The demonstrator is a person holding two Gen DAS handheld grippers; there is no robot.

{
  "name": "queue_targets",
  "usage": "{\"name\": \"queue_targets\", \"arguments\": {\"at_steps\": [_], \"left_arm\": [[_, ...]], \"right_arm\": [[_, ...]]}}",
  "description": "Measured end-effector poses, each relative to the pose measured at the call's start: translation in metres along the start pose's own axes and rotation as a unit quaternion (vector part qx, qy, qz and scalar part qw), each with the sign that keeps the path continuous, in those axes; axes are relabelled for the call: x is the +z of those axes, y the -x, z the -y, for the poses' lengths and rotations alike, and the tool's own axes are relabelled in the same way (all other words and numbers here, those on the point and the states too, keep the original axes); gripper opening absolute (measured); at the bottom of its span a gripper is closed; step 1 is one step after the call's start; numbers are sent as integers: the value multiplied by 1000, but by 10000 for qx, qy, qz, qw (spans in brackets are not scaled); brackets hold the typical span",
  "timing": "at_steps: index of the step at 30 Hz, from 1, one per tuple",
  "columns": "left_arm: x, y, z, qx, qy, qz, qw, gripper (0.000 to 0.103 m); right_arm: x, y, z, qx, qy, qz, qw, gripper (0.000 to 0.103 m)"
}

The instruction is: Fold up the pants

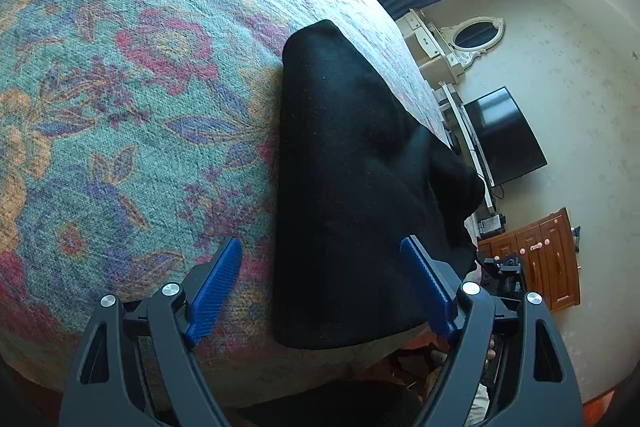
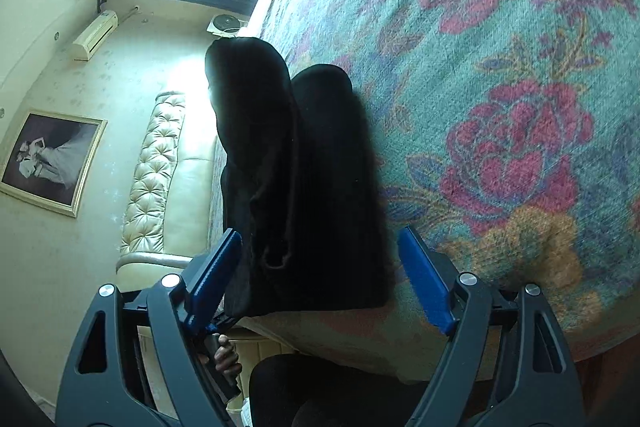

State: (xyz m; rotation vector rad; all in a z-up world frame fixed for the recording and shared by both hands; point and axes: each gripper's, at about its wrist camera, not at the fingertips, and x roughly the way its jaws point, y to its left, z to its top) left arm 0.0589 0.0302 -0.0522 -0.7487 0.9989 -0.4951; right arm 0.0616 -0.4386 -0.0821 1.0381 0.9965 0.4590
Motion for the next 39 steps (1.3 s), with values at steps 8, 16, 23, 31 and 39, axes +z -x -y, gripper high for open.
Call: {"name": "queue_targets", "arguments": {"at_steps": [8,16,23,31,39], "left_arm": [[-9,-13,10,-122,-174,-98,9997,83],[-10,-14,13,414,-488,-168,9978,48],[-14,-18,35,866,-1099,6,9902,35],[-18,-24,42,994,-1292,8,9866,34],[-15,-16,53,1385,-1705,127,9755,70]], "right_arm": [[-7,-17,-13,-290,301,-105,9991,57],[-13,-14,-29,-596,850,-264,9942,37],[-16,-10,-24,-416,667,-219,9967,34],[-14,-11,-12,-337,613,-309,9971,37],[-3,7,-28,-658,1053,-72,9922,83]]}}
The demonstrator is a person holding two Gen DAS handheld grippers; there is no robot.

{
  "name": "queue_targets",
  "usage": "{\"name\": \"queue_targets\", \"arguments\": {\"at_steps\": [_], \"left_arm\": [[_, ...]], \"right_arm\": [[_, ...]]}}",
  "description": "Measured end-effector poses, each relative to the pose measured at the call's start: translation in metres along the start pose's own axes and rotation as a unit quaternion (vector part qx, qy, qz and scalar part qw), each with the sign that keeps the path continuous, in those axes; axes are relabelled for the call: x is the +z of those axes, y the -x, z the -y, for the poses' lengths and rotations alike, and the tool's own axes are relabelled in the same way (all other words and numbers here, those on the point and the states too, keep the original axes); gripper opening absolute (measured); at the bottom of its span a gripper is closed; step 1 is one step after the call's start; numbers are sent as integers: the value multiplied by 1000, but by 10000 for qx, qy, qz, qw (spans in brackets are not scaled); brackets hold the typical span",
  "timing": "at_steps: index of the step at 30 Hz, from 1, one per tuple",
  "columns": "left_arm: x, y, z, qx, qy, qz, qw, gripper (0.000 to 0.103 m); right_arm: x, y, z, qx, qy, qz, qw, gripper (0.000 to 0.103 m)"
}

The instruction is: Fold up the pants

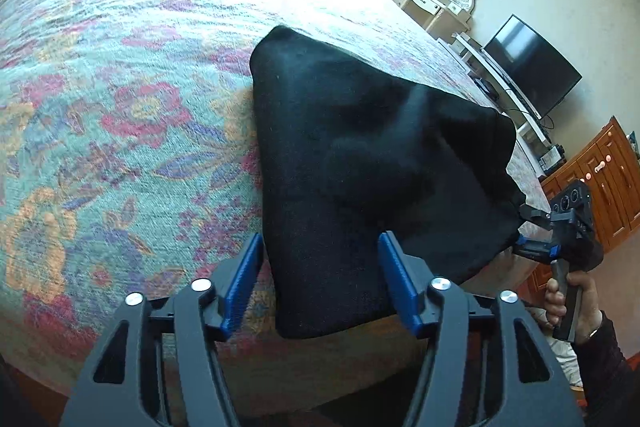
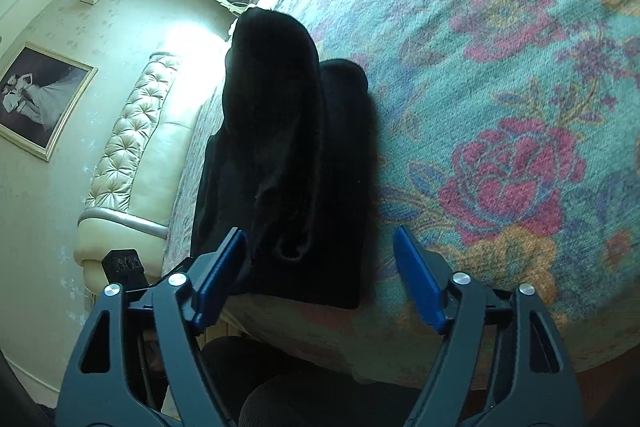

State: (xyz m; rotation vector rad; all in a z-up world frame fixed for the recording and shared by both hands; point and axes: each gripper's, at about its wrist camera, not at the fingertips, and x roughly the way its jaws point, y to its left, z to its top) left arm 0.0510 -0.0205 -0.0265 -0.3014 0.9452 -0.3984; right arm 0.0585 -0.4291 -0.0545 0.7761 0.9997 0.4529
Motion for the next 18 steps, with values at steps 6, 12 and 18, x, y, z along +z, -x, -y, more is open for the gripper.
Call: {"name": "queue_targets", "arguments": {"at_steps": [6,12,18], "left_arm": [[20,7,-16,-198,-121,237,9994,78],[46,-24,-51,-788,656,-83,9947,78],[77,-71,-65,-1283,1185,-371,9839,78]], "right_arm": [[25,-3,14,183,-234,16,9996,88],[57,-30,14,393,-268,-136,9988,88],[93,-60,17,901,-511,-367,9939,89]]}}
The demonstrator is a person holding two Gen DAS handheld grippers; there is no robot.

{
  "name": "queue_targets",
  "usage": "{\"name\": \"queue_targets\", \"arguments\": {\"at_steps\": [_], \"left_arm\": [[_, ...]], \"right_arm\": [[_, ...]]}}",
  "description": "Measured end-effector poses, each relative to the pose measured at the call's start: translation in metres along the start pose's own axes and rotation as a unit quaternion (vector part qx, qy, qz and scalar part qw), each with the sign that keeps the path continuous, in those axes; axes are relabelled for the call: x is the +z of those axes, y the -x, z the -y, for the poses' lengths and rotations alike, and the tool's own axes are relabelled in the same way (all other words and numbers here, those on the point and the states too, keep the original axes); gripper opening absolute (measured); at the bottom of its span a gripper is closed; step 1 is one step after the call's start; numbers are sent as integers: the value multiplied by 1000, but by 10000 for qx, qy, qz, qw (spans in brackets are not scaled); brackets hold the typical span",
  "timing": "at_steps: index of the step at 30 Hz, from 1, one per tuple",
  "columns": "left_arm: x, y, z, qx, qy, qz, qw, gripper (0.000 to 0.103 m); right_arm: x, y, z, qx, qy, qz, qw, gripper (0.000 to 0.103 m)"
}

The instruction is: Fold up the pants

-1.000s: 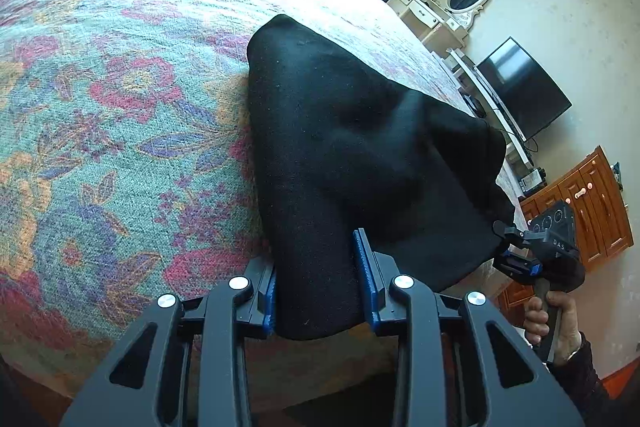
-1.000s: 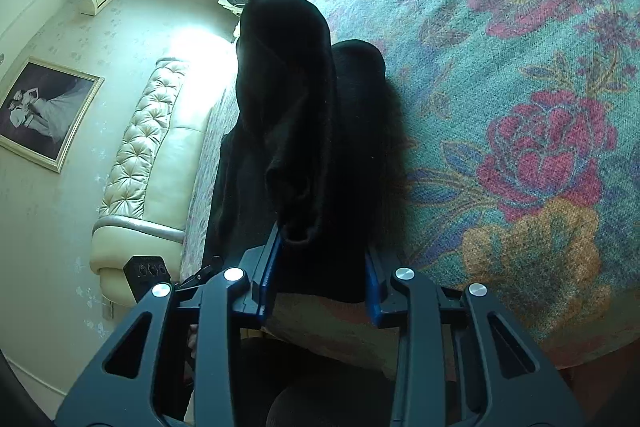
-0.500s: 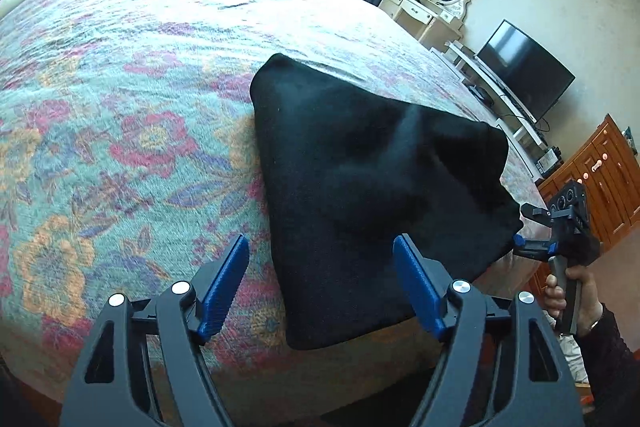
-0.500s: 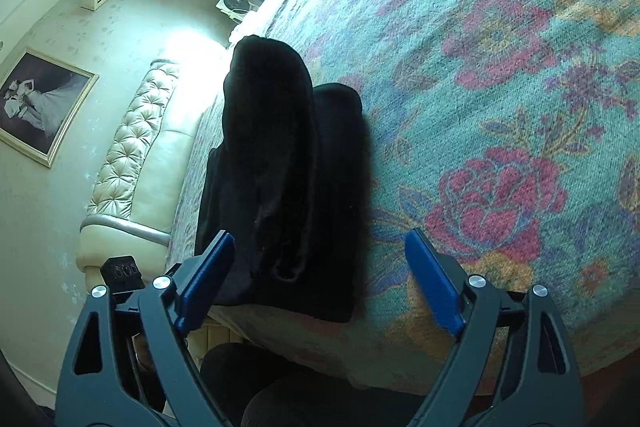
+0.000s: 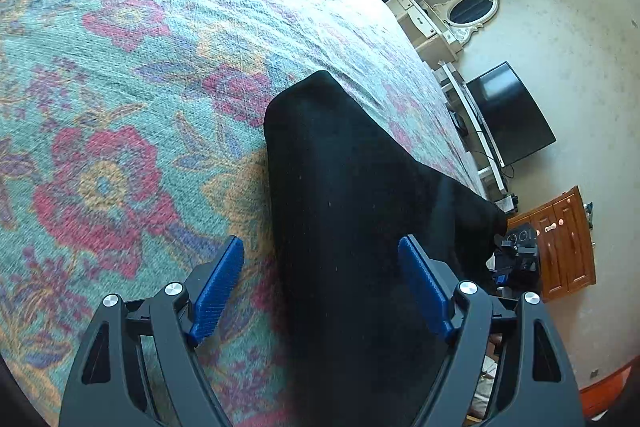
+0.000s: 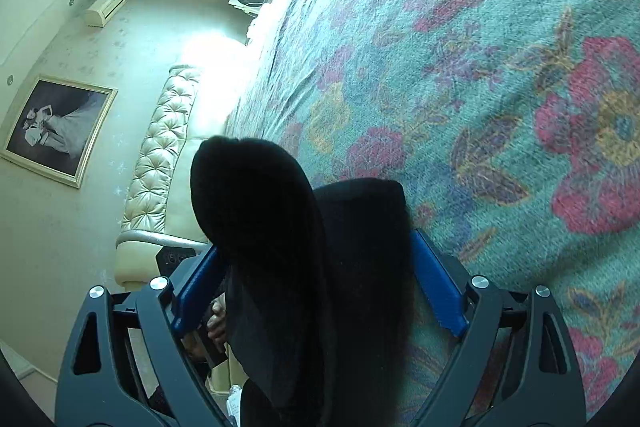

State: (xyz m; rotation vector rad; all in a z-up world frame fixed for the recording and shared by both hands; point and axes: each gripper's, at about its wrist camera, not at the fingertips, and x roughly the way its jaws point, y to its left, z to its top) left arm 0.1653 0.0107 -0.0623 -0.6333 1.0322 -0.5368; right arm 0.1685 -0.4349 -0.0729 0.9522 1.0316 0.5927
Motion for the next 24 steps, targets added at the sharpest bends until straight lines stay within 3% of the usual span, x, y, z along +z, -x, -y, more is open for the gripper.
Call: {"name": "queue_targets", "arguments": {"at_steps": [6,10,15,21,22,24], "left_arm": [[27,-29,-4,-368,127,-188,9991,82],[32,-29,-11,-565,367,-157,9976,83],[38,-31,-13,-611,245,-212,9976,83],[45,-36,-9,-523,298,-325,9977,85],[46,-36,-9,-537,301,-356,9975,85],[50,-37,-8,-562,309,-433,9970,85]], "right_arm": [[34,-18,0,180,-78,-100,9998,93],[39,-18,-3,465,104,-243,9986,93],[49,-11,11,927,-337,-76,9951,93],[56,-30,-2,569,-262,-161,9979,93],[55,-33,-5,466,-191,-203,9985,90],[49,-37,-6,132,-64,-325,9994,62]]}}
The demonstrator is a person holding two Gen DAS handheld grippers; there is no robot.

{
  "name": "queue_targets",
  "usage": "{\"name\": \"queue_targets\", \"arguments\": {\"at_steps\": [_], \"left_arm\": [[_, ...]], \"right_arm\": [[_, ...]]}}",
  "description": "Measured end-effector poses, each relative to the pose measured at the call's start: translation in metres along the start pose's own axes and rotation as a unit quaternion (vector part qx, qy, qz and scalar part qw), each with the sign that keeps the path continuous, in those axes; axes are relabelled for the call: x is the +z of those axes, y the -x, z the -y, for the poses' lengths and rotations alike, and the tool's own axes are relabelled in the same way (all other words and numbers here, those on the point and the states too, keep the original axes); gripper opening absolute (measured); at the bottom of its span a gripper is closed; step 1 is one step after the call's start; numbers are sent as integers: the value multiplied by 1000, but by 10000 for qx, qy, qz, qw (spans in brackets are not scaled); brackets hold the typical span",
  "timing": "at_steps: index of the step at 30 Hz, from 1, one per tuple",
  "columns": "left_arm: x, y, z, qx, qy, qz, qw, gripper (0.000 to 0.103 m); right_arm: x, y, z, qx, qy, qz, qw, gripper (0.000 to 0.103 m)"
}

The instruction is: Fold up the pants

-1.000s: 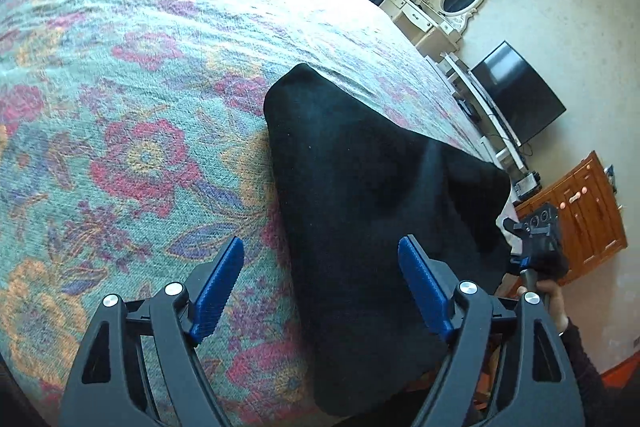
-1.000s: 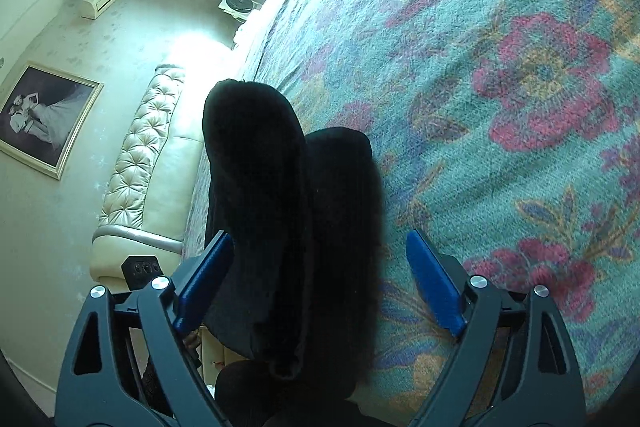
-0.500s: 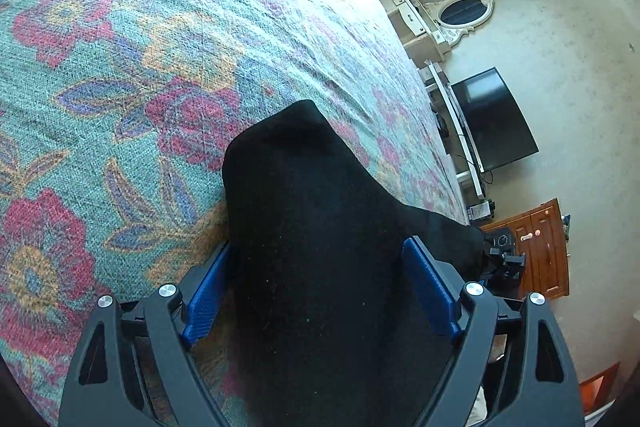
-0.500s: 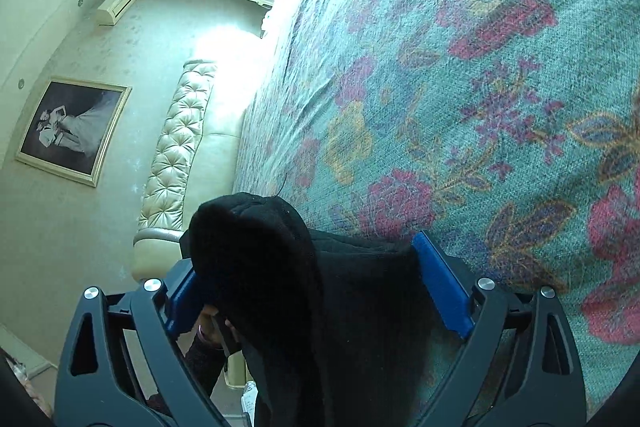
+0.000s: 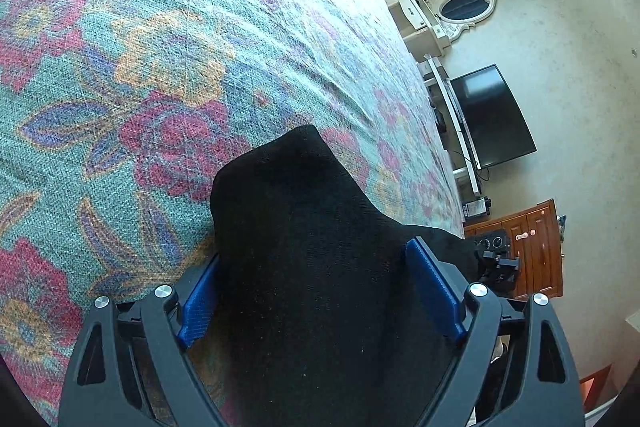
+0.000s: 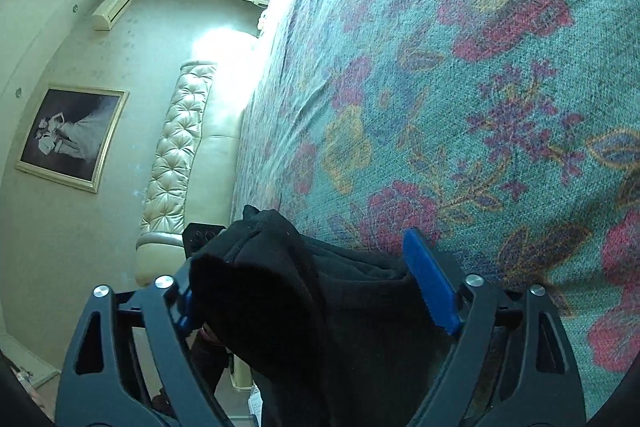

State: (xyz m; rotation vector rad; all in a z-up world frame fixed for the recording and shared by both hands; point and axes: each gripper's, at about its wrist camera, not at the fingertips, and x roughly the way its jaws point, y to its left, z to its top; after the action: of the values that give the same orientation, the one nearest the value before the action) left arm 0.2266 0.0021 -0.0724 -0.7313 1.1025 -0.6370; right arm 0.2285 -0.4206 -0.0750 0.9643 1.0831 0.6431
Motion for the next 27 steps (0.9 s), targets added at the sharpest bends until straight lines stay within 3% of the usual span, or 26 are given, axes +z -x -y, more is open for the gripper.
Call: {"name": "queue_targets", "arguments": {"at_steps": [1,2,4,5,6,7,9,13,21,27], "left_arm": [[1,-1,1,3,2,-33,10000,85],[2,-1,2,18,10,-60,10000,85],[6,-3,5,25,-5,-23,10000,85],[5,-3,6,27,-14,4,10000,85],[5,-3,7,105,-25,28,9999,77],[4,-3,6,294,-48,13,9996,62],[5,-6,5,515,-90,-35,9986,48],[3,0,1,479,-107,9,9988,32],[6,23,13,487,-125,405,9979,25],[36,43,5,611,-105,660,9959,25]], "right_arm": [[-2,-1,5,-95,-46,-35,9999,46],[-4,0,12,-64,-136,-40,9999,36],[-6,3,24,150,-258,29,9996,31],[-8,4,27,220,-247,55,9994,31],[-9,5,26,224,-200,74,9995,30],[-10,4,26,213,-180,87,9996,30],[-12,4,25,213,-137,87,9996,30],[-16,1,15,221,-57,168,9996,30],[-12,-5,-22,140,266,413,9987,26],[12,-35,-38,204,345,391,9984,23]]}}
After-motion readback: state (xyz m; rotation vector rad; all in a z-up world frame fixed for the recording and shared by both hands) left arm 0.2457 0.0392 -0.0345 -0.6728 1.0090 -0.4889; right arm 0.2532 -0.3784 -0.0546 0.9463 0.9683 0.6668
